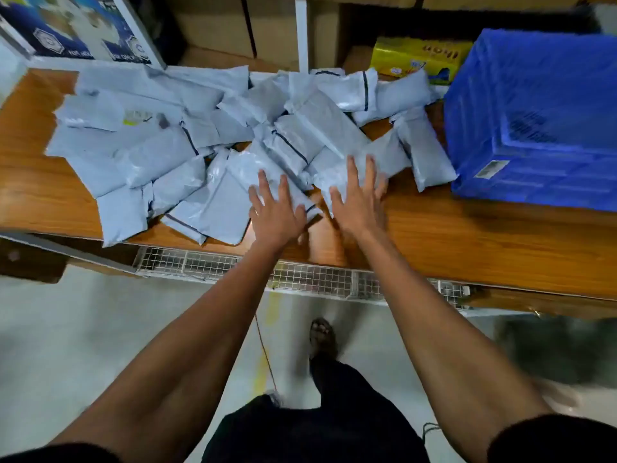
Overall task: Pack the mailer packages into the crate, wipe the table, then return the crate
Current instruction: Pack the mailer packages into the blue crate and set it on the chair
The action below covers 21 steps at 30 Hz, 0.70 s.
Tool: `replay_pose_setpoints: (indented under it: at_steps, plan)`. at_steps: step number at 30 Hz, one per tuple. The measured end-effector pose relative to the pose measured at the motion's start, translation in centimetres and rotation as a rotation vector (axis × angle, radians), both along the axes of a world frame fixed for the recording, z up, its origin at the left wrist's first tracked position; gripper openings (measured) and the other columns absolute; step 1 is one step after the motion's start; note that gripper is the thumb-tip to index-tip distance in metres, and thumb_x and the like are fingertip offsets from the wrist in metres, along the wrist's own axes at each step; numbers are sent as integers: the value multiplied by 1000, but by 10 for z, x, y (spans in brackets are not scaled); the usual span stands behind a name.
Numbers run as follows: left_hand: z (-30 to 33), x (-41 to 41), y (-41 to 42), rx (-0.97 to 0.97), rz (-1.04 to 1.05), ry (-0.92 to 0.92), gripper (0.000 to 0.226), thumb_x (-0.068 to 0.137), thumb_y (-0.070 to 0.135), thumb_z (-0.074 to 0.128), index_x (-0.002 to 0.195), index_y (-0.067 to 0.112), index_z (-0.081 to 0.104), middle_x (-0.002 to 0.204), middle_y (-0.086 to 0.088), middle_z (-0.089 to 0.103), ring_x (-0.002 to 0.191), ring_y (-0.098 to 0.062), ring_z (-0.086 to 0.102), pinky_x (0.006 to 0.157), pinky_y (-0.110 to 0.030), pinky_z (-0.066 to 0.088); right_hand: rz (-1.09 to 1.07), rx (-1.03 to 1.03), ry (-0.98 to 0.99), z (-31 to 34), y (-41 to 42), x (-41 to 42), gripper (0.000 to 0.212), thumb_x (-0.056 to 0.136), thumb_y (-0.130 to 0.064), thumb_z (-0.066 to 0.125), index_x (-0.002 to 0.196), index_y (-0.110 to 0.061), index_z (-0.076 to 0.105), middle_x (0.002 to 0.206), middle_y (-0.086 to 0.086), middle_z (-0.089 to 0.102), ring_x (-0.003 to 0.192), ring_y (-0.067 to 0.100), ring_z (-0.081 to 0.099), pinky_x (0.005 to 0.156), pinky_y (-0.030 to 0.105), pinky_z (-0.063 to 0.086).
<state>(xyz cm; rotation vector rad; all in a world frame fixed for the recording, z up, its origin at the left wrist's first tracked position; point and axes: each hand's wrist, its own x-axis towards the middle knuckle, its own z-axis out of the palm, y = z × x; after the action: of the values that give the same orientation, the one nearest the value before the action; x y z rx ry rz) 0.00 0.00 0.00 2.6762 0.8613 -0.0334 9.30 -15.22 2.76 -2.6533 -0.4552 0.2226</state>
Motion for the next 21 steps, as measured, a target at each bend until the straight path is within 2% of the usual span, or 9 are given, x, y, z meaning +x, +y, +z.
replay_pose_setpoints:
  at_steps: [3, 5, 8, 10, 11, 13, 17, 19, 21]
  plan:
    - [-7, 14, 0, 8, 18, 45, 81, 102, 60, 47, 169, 25, 17, 177, -17, -6, 158, -53, 2, 121, -67, 25, 4, -94, 3, -8, 13, 24, 71, 104, -66, 38, 167, -41, 16, 176, 8, -11, 157, 53, -8, 126, 68, 8]
    - [-15, 14, -2, 15, -5, 54, 78, 104, 61, 42, 168, 23, 19, 177, -18, -4, 159, -53, 0, 125, -65, 18, 23, -117, 15, -20, 15, 28, 65, 103, -69, 32, 158, -34, 40, 177, 8, -4, 157, 52, -10, 126, 69, 4]
    - [-16, 6, -11, 11, -25, 0, 63, 102, 56, 43, 154, 22, 39, 174, -18, 13, 158, -51, 12, 125, -62, 21, 50, -99, -99, -35, 2, 20, 59, 104, -67, 34, 124, -22, 67, 170, 6, 24, 159, 45, 6, 125, 66, 10]
    - [-14, 0, -17, 25, 7, -88, 49, 98, 53, 47, 133, 19, 53, 163, -17, 33, 151, -46, 27, 120, -62, 32, 23, -24, -194, -33, -8, 16, 50, 103, -62, 42, 104, -21, 70, 160, 4, 42, 155, 41, 22, 124, 63, 20]
    - [-12, -1, -19, 27, 31, -128, 45, 96, 53, 50, 125, 19, 56, 156, -15, 39, 147, -43, 32, 115, -61, 36, 2, 10, -230, -31, -13, 17, 43, 102, -59, 48, 102, -21, 69, 155, 5, 46, 151, 39, 29, 121, 62, 25]
    - [-13, 1, -16, 46, 66, -166, 48, 94, 56, 54, 126, 20, 56, 153, -14, 39, 144, -41, 34, 111, -61, 39, -26, 15, -289, -30, -16, 23, 40, 97, -56, 57, 116, -22, 63, 155, 8, 45, 148, 39, 34, 117, 62, 32]
    - [-24, 16, -4, 32, 113, -116, 80, 95, 66, 55, 162, 29, 31, 173, -16, 10, 154, -50, 18, 117, -63, 31, -54, -133, -119, -34, -5, 44, 87, 89, -60, 62, 162, -28, 26, 175, 16, 1, 157, 50, 11, 122, 69, 19]
    - [-30, 23, -4, 20, 102, -87, 82, 99, 61, 52, 167, 31, 19, 176, -16, 0, 156, -53, 10, 121, -65, 25, -44, -172, -51, -37, -2, 49, 94, 90, -53, 64, 166, -30, 15, 175, 16, -11, 157, 53, 6, 123, 70, 20]
    - [-32, 24, -7, 13, 105, -72, 80, 101, 49, 53, 168, 30, 14, 176, -17, -4, 157, -55, 6, 124, -65, 24, -46, -160, -56, -37, -3, 47, 87, 89, -41, 66, 163, -31, 21, 176, 15, -7, 156, 53, 10, 121, 67, 27]
